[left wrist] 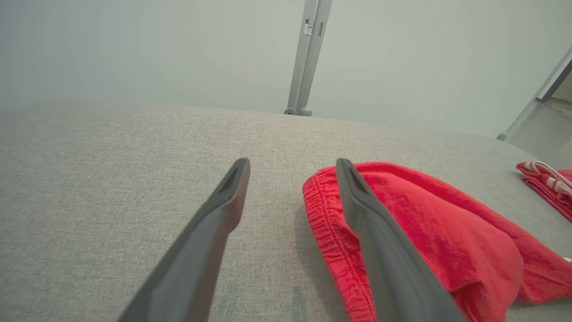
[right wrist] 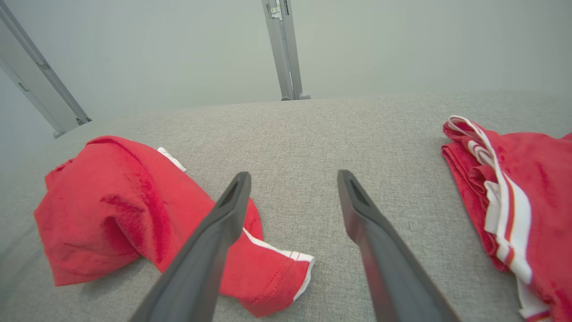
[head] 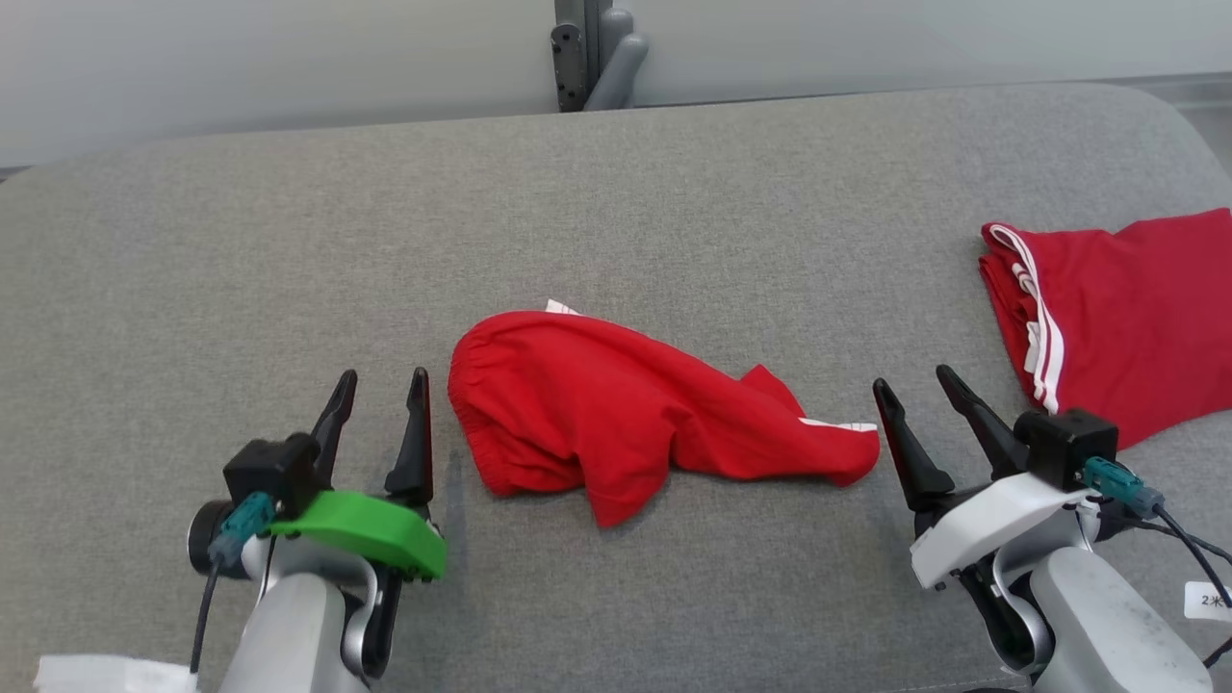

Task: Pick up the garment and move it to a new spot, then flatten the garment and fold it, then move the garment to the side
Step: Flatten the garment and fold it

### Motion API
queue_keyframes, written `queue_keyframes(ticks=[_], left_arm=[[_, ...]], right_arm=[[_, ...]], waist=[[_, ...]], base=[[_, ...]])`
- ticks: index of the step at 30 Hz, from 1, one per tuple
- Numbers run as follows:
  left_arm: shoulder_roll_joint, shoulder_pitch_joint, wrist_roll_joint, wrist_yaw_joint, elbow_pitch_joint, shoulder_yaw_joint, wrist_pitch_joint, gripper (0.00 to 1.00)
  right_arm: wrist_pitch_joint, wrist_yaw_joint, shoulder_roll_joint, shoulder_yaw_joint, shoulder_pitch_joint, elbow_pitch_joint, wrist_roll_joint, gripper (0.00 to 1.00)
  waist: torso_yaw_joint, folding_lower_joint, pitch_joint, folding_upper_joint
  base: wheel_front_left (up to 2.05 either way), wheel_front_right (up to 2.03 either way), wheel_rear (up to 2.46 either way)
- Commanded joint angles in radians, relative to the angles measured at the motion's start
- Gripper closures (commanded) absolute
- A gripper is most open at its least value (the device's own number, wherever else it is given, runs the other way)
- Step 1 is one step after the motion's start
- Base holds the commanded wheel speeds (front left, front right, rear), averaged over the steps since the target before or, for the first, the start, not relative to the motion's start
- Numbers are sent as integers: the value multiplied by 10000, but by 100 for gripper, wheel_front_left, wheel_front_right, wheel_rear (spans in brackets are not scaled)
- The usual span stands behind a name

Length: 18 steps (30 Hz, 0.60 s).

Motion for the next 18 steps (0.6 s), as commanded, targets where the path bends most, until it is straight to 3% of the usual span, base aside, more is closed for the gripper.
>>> queue_keyframes(ticks=[1,10,18], left_arm=[[36,-432,-28,-35,260,-70,0,0],[628,-3155,-2222,-32,3556,-1339,356,0],[957,-3753,-3895,-33,4551,-2328,1444,0]], right_arm=[[-22,-16,43,7,-139,-56,-48,0],[-22,-16,206,20,-505,-195,-172,0],[-22,-16,372,-137,-430,-320,-364,0]], waist=[[-498,0,541,0],[-1155,0,1151,0],[-1139,0,1266,0]], base=[[0,0,0],[0,0,0],[0,0,0]])
